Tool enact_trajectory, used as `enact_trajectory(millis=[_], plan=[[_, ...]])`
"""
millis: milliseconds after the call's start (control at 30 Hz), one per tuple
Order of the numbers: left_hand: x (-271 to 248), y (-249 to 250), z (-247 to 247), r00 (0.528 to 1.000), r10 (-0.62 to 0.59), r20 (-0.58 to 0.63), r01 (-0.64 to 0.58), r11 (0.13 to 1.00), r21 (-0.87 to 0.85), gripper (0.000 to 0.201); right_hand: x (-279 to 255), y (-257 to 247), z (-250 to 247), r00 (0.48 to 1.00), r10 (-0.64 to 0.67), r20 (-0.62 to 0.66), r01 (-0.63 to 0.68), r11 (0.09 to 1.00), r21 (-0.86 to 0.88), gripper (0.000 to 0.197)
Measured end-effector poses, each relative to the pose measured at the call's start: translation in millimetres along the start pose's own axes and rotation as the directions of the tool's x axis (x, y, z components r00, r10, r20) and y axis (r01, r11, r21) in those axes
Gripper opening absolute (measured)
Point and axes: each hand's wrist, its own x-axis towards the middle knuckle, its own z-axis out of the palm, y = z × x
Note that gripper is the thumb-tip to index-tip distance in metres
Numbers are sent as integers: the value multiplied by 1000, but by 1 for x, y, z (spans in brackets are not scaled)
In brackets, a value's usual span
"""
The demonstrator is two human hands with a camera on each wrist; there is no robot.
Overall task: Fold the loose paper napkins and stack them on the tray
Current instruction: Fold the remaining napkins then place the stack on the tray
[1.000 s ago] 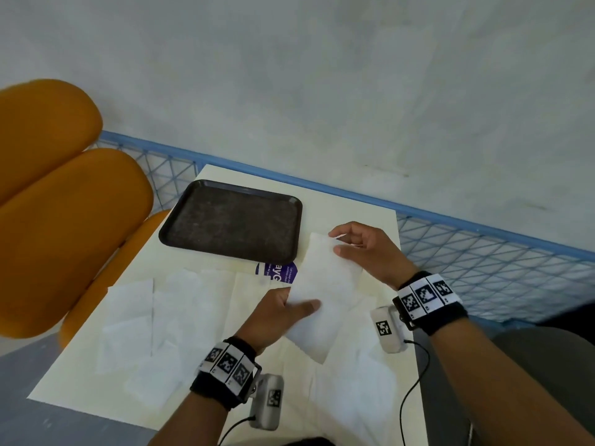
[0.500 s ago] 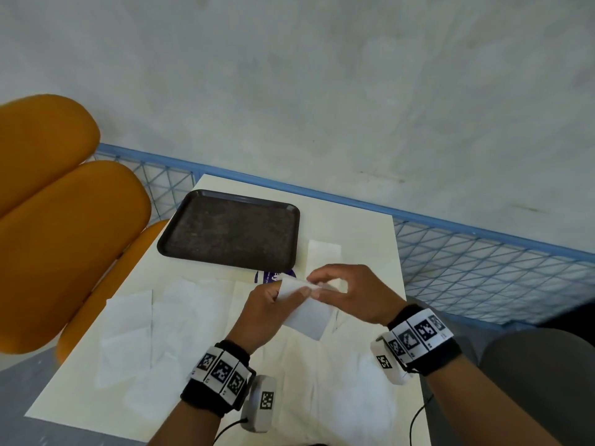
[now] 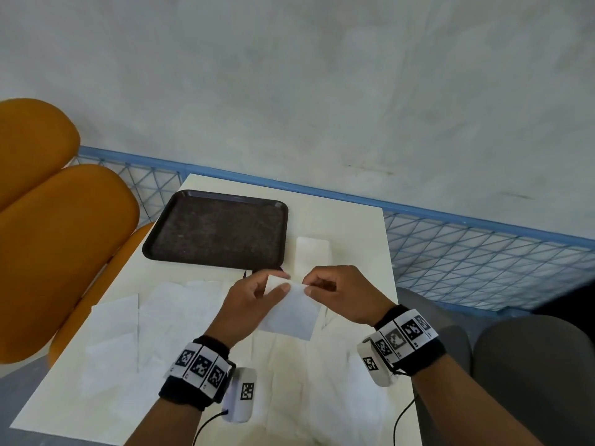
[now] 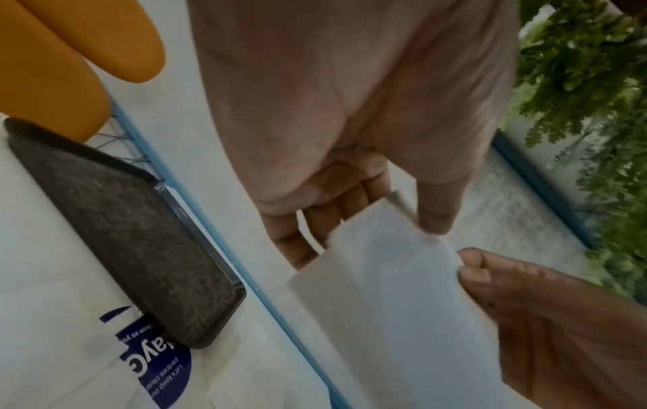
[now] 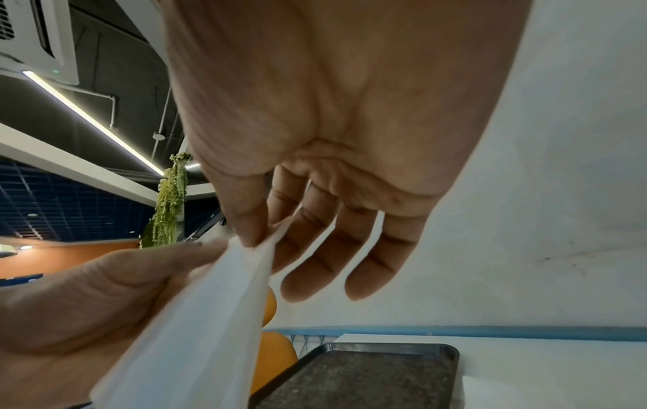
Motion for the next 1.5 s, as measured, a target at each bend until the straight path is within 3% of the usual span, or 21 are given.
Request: enact_trajectory(millis=[100, 333, 500, 633, 800, 900, 967, 1033, 1100, 1200, 1267, 1400, 1500], plan=[[-1, 5, 5, 998, 3, -62, 0, 999, 54, 9, 1, 9, -4, 999, -3, -35, 4, 1000, 12, 8], [4, 18, 21, 993, 81, -91, -44, 933, 356, 20, 8, 12, -2, 998, -53, -23, 54, 998, 16, 14], [7, 14, 26, 984, 80, -161, -38, 968, 249, 16, 16, 22, -6, 997, -54, 50, 54, 999, 1, 14], [10, 15, 24, 954, 37, -296, -9, 995, 96, 16, 15, 38, -23, 1000, 0, 1, 0, 996, 87, 15], [15, 12, 34, 954, -38, -298, 33, 999, -19, 18, 12, 53, -24, 998, 31, -58, -17, 976, 218, 12], [19, 12, 41, 947, -113, -301, 75, 988, -136, 24, 10, 61, -14, 986, 157, -51, -110, 856, 505, 9], [20, 9, 45, 951, -136, -276, 102, 986, -133, 32, 7, 66, -3, 980, 197, 3, -160, 788, 594, 11], [20, 3, 48, 954, -164, -253, 140, 984, -108, 39, 4, 71, 7, 973, 229, -15, -174, 779, 603, 31], [16, -1, 53, 952, -232, -200, 215, 971, -101, 38, 2, 76, 13, 959, 277, -65, -185, 781, 596, 38], [8, -4, 60, 939, -330, -93, 317, 939, -131, 39, 2, 90, 18, 947, 308, -92, -179, 743, 645, 33], [6, -10, 64, 931, -345, -123, 330, 935, -129, 43, 0, 96, 20, 943, 325, -68, -192, 701, 687, 25], [7, -14, 64, 912, -371, -175, 335, 920, -203, 20, -7, 101, 25, 957, 290, 23, -225, 690, 688, 5], [9, -20, 63, 891, -414, -187, 366, 898, -244, 19, -2, 108, 27, 955, 295, -13, -215, 725, 654, 13]])
